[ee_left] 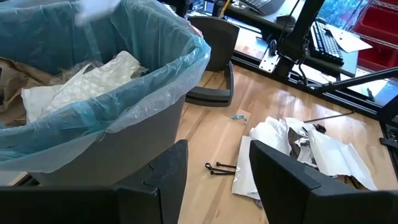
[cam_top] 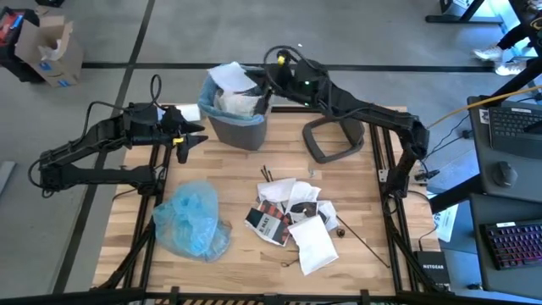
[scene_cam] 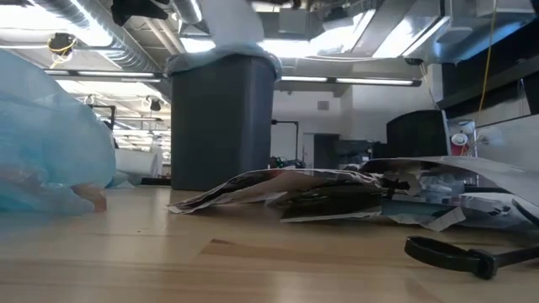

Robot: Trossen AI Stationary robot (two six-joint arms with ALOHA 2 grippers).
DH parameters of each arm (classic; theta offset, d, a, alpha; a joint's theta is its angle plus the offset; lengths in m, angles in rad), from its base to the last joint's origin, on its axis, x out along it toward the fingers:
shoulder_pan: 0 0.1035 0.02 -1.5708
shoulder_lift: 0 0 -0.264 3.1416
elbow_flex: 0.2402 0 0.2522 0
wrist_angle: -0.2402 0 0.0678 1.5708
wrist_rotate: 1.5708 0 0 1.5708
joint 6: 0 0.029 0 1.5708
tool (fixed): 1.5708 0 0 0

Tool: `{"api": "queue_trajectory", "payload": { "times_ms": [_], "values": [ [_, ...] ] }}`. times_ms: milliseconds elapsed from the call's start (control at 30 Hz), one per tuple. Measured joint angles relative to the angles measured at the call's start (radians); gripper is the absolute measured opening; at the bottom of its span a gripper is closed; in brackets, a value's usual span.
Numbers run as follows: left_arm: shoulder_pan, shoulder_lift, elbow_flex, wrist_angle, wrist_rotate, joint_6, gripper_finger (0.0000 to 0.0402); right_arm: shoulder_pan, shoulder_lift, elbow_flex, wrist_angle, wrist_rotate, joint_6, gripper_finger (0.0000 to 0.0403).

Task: Pick and place trash into bin
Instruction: Put the piece of white notebook paper into the trash bin, then put the piece of white notebook into the trash bin

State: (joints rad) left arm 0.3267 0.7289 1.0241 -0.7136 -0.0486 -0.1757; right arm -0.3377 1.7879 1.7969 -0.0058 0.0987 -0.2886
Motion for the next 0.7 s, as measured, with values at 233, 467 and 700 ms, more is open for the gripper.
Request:
{"api": "queue_trajectory", "payload": {
  "times_ms": [233, 467, 700],
  "values": [
    [0.000, 0.000, 0.000, -0.003, 0.000, -0.015, 0.0166, -0.010, 0.011, 0.012, -0.139, 0.075, 0.002, 0.0122],
    [0.000, 0.000, 0.000, -0.010, 0.000, -0.014, 0.0166, 0.052, -0.033, 0.174, -0.545, -0.106, 0.049, 0.0209],
    [0.000, 0.000, 0.000, -0.009, 0.000, -0.008, 0.0166, 0.170, -0.035, 0.275, -1.013, -0.184, 0.140, 0.0227]
  ]
}}
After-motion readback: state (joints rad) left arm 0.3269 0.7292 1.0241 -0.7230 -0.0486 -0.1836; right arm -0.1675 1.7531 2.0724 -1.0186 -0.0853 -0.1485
